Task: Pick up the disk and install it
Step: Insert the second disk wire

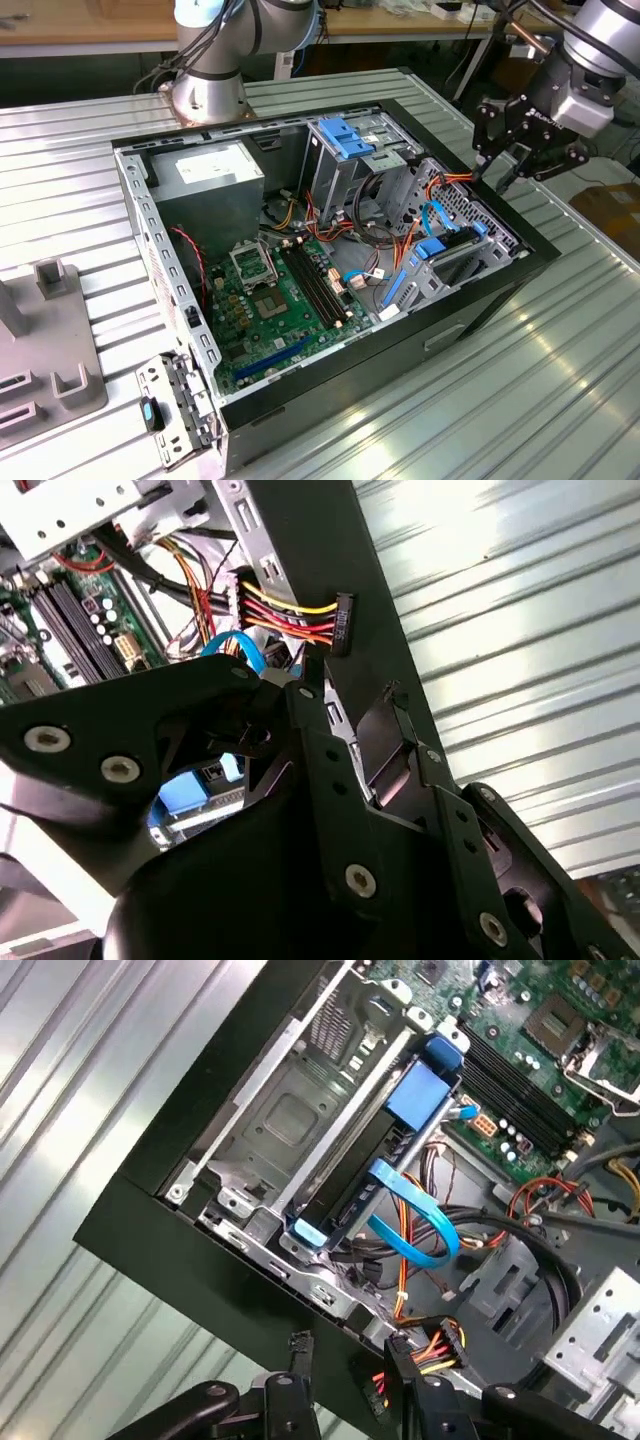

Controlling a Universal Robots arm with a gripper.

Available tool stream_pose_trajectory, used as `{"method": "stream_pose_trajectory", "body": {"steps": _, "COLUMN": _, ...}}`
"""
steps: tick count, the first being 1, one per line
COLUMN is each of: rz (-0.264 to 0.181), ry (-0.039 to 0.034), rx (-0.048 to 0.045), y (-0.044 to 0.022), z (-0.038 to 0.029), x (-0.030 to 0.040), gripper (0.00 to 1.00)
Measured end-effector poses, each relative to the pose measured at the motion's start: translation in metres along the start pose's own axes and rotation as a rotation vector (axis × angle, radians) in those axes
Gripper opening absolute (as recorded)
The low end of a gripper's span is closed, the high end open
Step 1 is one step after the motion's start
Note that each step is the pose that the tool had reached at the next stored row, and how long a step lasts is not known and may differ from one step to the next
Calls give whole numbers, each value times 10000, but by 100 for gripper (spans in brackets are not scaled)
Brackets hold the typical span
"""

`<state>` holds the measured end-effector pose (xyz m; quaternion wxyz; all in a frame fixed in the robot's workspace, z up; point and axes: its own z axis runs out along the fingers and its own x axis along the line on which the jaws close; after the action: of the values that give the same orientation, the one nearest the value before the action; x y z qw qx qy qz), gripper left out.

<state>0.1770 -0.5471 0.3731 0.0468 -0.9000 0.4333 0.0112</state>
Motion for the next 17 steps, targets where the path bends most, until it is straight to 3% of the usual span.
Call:
{"method": "stream_pose_trajectory", "body": {"steps": 5, "rz": -1162, "ry": -86, "rx": -71, "y": 0, "z": 10, "x": 1, "gripper": 42}}
{"method": "stream_pose_trajectory", "body": {"steps": 9, "rz": -2523, "ry": -189, "rx": -154, "y": 2, "z": 24, "x": 1, "gripper": 42}}
{"method": "stream_pose_trajectory", "body": {"steps": 12, "rz": -2930, "ry": -223, "rx": -241, "y": 0, "z": 28, "x": 1, "gripper": 42}}
{"method": "stream_pose_trajectory", "body": {"steps": 14, "rz": -3034, "ry": -261, "rx": -415, "y": -11, "z": 29, "x": -14, "gripper": 42}}
{"method": "stream_pose_trajectory", "body": {"steps": 15, "rz": -3137, "ry": -243, "rx": -464, "y": -59, "z": 40, "x": -72, "gripper": 42}}
{"method": "stream_pose_trajectory", "body": {"steps": 17, "rz": -3304, "ry": -255, "rx": -473, "y": -113, "z": 54, "x": -103, "gripper": 42}}
